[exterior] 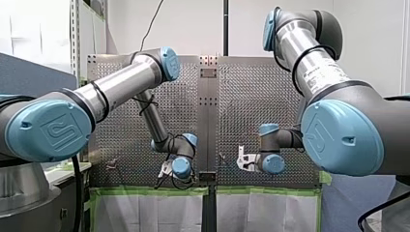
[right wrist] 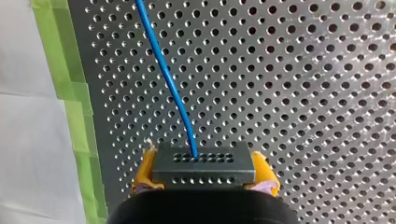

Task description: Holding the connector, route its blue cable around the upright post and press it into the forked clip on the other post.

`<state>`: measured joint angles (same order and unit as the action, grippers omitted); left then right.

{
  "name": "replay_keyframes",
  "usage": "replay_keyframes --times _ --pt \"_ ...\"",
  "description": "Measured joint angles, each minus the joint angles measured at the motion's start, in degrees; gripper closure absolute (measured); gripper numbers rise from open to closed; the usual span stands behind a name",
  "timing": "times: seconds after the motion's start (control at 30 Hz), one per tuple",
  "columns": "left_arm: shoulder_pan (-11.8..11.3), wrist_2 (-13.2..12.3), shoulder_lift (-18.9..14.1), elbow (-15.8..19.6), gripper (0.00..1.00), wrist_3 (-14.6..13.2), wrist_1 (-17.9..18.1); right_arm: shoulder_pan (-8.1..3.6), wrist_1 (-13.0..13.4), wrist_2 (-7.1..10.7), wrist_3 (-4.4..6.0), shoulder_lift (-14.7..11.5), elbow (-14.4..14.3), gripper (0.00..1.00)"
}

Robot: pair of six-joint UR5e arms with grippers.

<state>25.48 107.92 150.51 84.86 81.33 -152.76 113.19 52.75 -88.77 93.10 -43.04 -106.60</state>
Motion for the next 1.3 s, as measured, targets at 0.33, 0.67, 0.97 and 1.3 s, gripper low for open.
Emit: replay_keyframes --times 0.33,0.67,0.97,1.3 --pt "-1.70 -4.73 -0.39 0.28 0.00 4.73 0.33 -0.67 1.00 -0.05 -0.30 0.00 0.01 1.00" --pt "-2.89 -9.49 -4.46 4.15 0.00 9.49 2.71 -0.63 1.79 0.11 -0.57 0.00 0.07 1.00" --pt "-2.04 -13.88 -5.60 6.77 0.00 13.88 3.18 -0.75 1.76 0.22 -0.60 0.01 0.30 1.00" --pt "-1.50 -18.86 -5.94 8.48 0.00 18.85 3.90 -0.82 1.67 0.25 -0.62 0.02 0.67 1.00"
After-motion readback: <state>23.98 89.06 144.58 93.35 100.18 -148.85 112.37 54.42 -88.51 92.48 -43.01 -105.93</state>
